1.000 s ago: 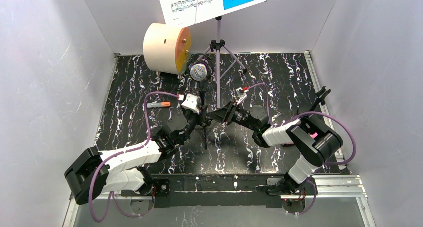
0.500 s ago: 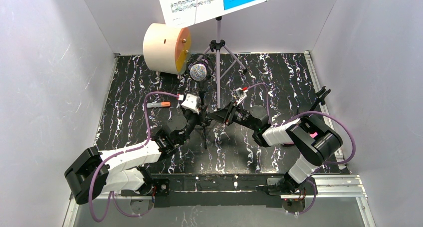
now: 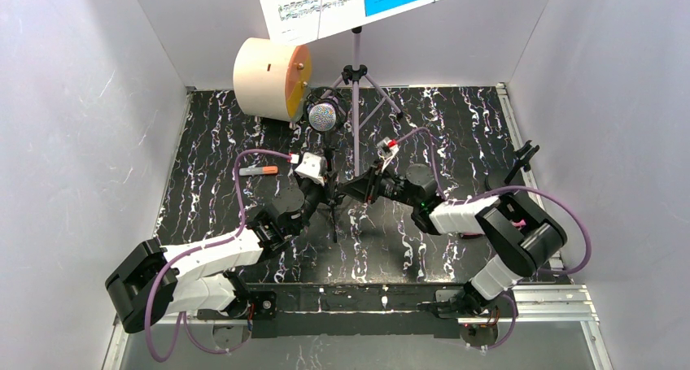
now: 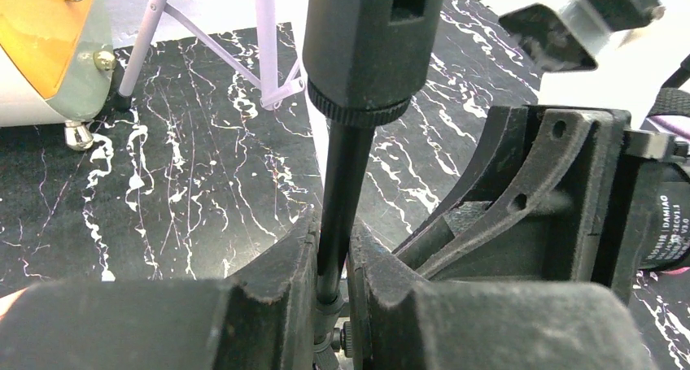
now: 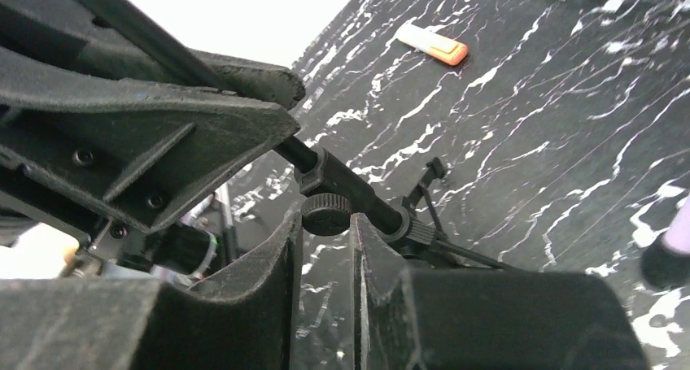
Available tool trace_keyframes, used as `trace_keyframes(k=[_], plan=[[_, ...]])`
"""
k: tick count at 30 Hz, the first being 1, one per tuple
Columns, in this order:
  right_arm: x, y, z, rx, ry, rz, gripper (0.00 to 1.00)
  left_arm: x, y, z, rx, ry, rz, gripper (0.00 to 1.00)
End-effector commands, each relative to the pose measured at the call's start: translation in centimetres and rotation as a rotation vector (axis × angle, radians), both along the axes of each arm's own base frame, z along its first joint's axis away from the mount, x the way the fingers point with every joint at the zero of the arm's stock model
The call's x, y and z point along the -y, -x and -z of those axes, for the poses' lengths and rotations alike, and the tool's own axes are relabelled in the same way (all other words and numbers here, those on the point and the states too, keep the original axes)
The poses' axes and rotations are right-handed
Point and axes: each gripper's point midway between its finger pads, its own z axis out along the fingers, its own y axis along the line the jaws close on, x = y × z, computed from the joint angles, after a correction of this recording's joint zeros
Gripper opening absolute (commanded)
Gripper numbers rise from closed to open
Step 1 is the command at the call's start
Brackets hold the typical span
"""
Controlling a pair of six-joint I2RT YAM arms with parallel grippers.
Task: Pack up the instrument practice props
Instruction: Unscrew the knob on the microphone stand, then adjust the microphone stand at the center of the board.
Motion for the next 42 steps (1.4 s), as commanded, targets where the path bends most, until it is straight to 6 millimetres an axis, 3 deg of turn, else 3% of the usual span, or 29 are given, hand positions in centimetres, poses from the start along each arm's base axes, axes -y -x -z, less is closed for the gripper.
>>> trace_keyframes(k=[1,5,9,15,22,26,31,36,42], plan=[[0.0,-1.2,-0.1,0.336,0.183,-0.023,0.08,-0.8,1.4,5.7,-0.148,-0.119,0.013,0.00],[0.3,-0.5,0.4,0.642,0.347,-0.092,0.06,-0.8,1.4,5.7,-0.147,-0.120,0.016,0.00],[1.3,-0.7,-0.7,0.755,0.416,-0.073,0.24,-0.8,1.4,5.7,-0.148,-0.121,0.015,0.00],[2.6,-0.4,-5.9,0.756,0.336,0.039,0.52,-0.7,1.4,6.0,-0.151,-0.124,0.020,0.00],[2.5,0.1,-12.0,0.701,0.149,0.111,0.66,-0.4,1.6,5.9,-0.142,-0.129,0.040,0.00],[1.8,0.1,-14.8,0.675,0.035,0.120,0.68,-0.3,1.7,6.0,-0.137,-0.130,0.054,0.00],[0.5,0.1,-16.9,0.670,-0.072,0.094,0.69,0.0,1.8,5.9,-0.132,-0.130,0.074,0.00],[-0.7,-0.8,-17.8,0.659,-0.106,0.084,0.69,0.1,1.9,5.9,-0.128,-0.131,0.087,0.00],[-1.5,-1.4,-17.4,0.642,-0.124,0.068,0.66,0.5,2.2,5.9,-0.123,-0.136,0.117,0.00]])
